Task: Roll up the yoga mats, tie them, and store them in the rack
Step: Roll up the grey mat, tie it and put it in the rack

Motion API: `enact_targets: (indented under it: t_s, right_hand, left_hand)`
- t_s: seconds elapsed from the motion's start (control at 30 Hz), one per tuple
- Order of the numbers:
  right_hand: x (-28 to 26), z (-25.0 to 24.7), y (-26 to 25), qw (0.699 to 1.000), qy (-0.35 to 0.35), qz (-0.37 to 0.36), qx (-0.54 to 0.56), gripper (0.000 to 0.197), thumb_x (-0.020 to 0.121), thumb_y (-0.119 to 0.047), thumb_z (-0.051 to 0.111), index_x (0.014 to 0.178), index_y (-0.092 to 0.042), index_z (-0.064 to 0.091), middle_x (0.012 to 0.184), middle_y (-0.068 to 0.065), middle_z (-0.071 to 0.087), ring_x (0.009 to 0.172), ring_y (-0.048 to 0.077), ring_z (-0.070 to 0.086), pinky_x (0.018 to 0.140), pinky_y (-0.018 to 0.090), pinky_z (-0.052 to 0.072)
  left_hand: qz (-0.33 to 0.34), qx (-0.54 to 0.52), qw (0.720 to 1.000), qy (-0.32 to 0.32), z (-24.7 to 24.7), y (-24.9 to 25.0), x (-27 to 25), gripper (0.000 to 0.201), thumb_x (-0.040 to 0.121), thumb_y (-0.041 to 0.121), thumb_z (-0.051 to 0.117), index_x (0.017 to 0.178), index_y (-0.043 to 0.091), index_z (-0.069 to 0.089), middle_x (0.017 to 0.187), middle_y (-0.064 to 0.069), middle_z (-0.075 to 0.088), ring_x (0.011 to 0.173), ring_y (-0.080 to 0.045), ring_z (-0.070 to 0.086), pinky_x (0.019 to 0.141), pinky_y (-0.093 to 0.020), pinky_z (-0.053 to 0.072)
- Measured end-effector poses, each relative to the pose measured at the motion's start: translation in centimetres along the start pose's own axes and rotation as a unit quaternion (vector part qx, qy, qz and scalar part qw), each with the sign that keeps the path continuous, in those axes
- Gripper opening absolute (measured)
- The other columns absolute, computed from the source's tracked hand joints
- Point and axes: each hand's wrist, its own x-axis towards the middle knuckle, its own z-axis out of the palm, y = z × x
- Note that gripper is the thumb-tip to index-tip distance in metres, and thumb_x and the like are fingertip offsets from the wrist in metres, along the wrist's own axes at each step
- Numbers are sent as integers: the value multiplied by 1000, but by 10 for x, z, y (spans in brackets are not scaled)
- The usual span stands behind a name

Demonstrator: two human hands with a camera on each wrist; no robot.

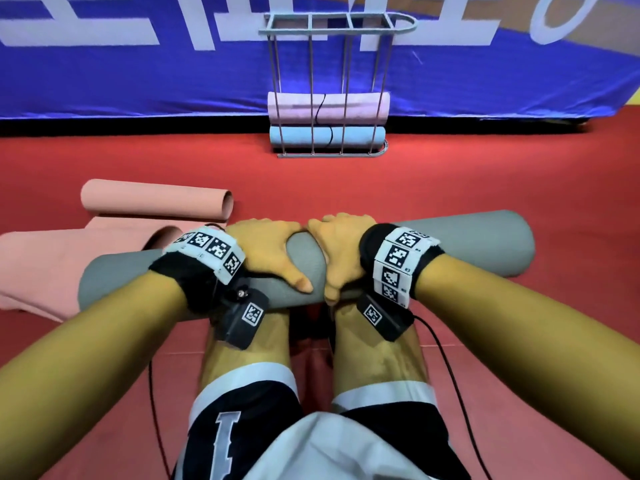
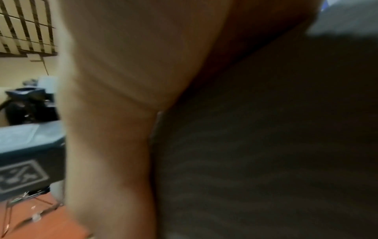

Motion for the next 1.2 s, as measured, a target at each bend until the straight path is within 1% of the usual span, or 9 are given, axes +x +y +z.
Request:
enact_targets:
  t_s: [0.1, 0.23, 0.4, 0.5, 0.57, 0.63, 0.8, 1.03, 1.2]
  right_hand:
    - [12, -9, 6, 997, -38, 0, 72, 91, 30, -53, 91, 106, -20, 56, 92, -4, 66, 82, 20, 67, 76, 42, 60]
    - [34, -14, 13, 986, -78, -17, 148, 89, 18, -50, 89, 100, -18, 72, 91, 1, 77, 84, 21, 75, 77, 44, 62]
    - [41, -14, 17, 977, -82, -13, 196, 106, 18, -48, 92, 116, -22, 62, 103, -6, 73, 94, 18, 71, 89, 40, 59]
    - [38, -15, 18, 974, -51, -25, 217, 128, 31, -38, 98, 145, -25, 42, 124, -8, 61, 110, 17, 62, 100, 38, 52]
    - [33, -18, 20, 981, -18, -28, 189, 130, 46, -34, 99, 154, -27, 28, 128, -4, 54, 115, 21, 58, 101, 37, 50]
    - [25, -20, 23, 992, 21, -21, 125, 121, 53, -44, 95, 154, -26, 30, 131, 3, 52, 118, 27, 56, 100, 43, 49]
    - [11, 3, 30, 998, 41, 10, -40, 140, 39, -76, 85, 154, -29, 22, 147, 0, 42, 133, 30, 43, 113, 60, 28]
    - [26, -7, 33, 998, 47, 23, -18, 111, 37, -62, 90, 133, -32, 41, 112, -6, 53, 110, 25, 54, 93, 47, 44]
    - [45, -21, 35, 998, -6, 12, 61, 114, 21, -61, 87, 124, -33, 46, 101, -10, 64, 92, 20, 64, 87, 42, 56]
  left_hand:
    - [8, 84, 996, 42, 3, -3, -5, 112, 33, 93, 67, 128, 38, 43, 115, 12, 62, 103, -19, 63, 91, -43, 52]
    - [-15, 124, 987, 104, 14, -6, -2, 121, 29, 94, 62, 131, 35, 39, 113, 4, 59, 100, -26, 63, 88, -47, 53]
    - [-12, 140, 985, 104, 7, -9, 6, 116, 32, 96, 62, 130, 38, 41, 114, 10, 64, 100, -23, 66, 84, -39, 52]
    - [-14, 123, 989, 85, -3, -12, 11, 118, 29, 96, 64, 131, 42, 43, 115, 14, 68, 99, -20, 67, 88, -38, 52]
    - [-20, 87, 994, 67, -6, -16, 16, 116, 26, 95, 67, 128, 45, 46, 112, 16, 68, 97, -19, 67, 91, -40, 53]
    - [-21, 30, 998, 57, -10, -19, 23, 114, 21, 96, 69, 122, 45, 50, 109, 18, 67, 98, -16, 66, 92, -40, 53]
    - [-14, -46, 999, 23, -20, -21, 39, 105, 24, 85, 79, 119, 44, 56, 110, 19, 66, 101, -13, 66, 97, -40, 52]
    - [6, 10, 998, 67, -19, -19, 34, 113, 32, 91, 71, 133, 45, 47, 122, 17, 65, 108, -15, 64, 97, -43, 51]
    - [-19, 122, 987, 105, -8, -15, 26, 121, 35, 93, 66, 139, 37, 36, 125, 6, 61, 109, -25, 62, 91, -47, 53]
